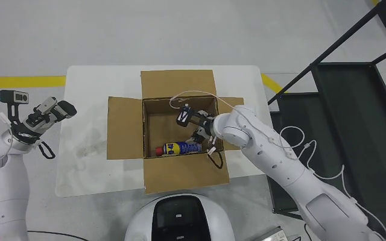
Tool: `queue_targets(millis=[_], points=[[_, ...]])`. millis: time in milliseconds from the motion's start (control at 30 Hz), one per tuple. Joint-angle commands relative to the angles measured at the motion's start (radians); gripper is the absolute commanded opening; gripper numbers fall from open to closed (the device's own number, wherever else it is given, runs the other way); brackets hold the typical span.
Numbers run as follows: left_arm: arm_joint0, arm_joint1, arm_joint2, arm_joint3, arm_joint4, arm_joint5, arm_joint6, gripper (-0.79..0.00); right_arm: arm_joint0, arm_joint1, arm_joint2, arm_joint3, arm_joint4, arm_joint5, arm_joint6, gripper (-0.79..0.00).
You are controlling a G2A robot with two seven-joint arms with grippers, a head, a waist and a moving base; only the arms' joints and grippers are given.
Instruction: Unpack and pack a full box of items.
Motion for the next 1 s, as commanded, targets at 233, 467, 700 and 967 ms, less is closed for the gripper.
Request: queue_targets(millis=[233, 467, 700, 967], points=[[0.000, 0.000, 0.000, 0.000, 0.000, 0.000, 0.000, 0.000, 0.120, -0.063, -0.114, 0.149, 0.098, 0.171, 0.087, 0.000], [0.000, 0.000, 0.000, 0.000, 0.000, 0.000, 0.000, 0.000, 0.152, -0.098, -0.164, 0.247, 0.114, 0.256, 0.083, -0.172], [0.000, 0.000, 0.000, 0.000, 0.000, 0.000, 0.000, 0.000, 0.175, -0.120, -0.187, 0.308, 0.104, 0.270, 0.060, -0.191], [0.000, 0.000, 0.000, 0.000, 0.000, 0.000, 0.000, 0.000, 0.205, -0.143, -0.216, 0.384, 0.066, 0.296, 0.073, -0.277]])
